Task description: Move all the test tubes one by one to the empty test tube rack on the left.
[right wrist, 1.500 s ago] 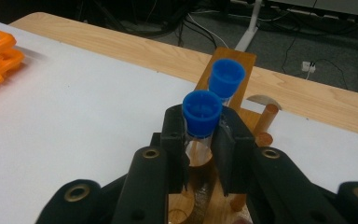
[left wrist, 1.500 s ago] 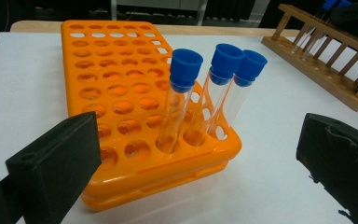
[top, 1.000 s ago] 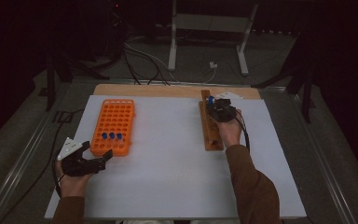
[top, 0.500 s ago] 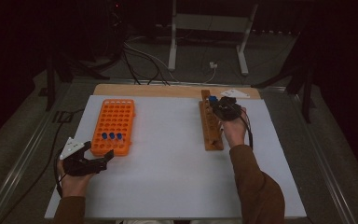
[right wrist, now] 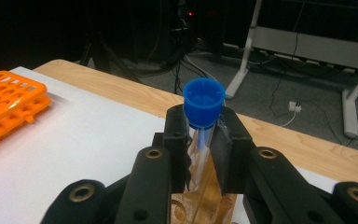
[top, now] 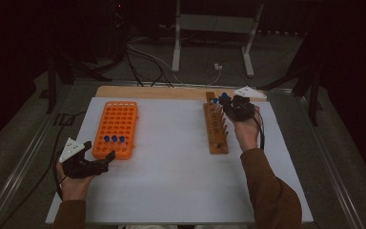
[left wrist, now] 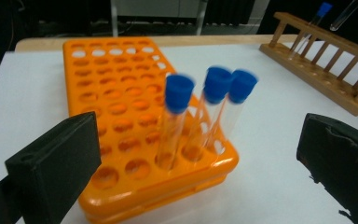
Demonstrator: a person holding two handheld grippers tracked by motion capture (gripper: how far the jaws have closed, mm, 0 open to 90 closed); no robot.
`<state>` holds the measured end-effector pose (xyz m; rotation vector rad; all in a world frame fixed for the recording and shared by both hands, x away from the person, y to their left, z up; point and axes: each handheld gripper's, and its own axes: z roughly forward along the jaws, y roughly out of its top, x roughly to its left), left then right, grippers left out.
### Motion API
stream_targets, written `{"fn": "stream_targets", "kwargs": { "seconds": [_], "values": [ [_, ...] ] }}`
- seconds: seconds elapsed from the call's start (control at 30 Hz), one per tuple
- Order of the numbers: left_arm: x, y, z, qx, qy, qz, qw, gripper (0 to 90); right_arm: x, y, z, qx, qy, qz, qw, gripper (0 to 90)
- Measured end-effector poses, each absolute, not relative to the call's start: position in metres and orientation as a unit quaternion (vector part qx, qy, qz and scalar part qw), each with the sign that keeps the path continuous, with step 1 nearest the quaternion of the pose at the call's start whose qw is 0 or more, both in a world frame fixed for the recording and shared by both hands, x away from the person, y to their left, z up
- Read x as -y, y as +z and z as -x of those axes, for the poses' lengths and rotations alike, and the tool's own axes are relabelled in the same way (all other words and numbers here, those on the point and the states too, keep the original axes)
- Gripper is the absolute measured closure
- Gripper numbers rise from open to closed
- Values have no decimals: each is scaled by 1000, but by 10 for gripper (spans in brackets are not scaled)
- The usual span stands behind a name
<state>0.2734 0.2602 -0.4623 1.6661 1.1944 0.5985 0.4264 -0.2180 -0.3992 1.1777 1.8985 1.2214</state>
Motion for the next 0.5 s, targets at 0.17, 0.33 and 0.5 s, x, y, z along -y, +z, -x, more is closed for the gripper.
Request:
{"fn": "stream_targets", "kwargs": {
  "seconds": [0.17, 0.33, 0.5],
  "values": [
    [-249, -446, -272, -473, 257, -687, 488, 5, 218, -391, -414, -715, 471, -428, 290, 773],
    [-228, -431, -273, -441, 258, -706, 490, 6, 212, -383, -402, -723, 489, -416, 256, 773],
    [-199, -418, -277, -407, 253, -725, 495, 6, 199, -380, -392, -738, 496, -400, 222, 773]
  ]
}}
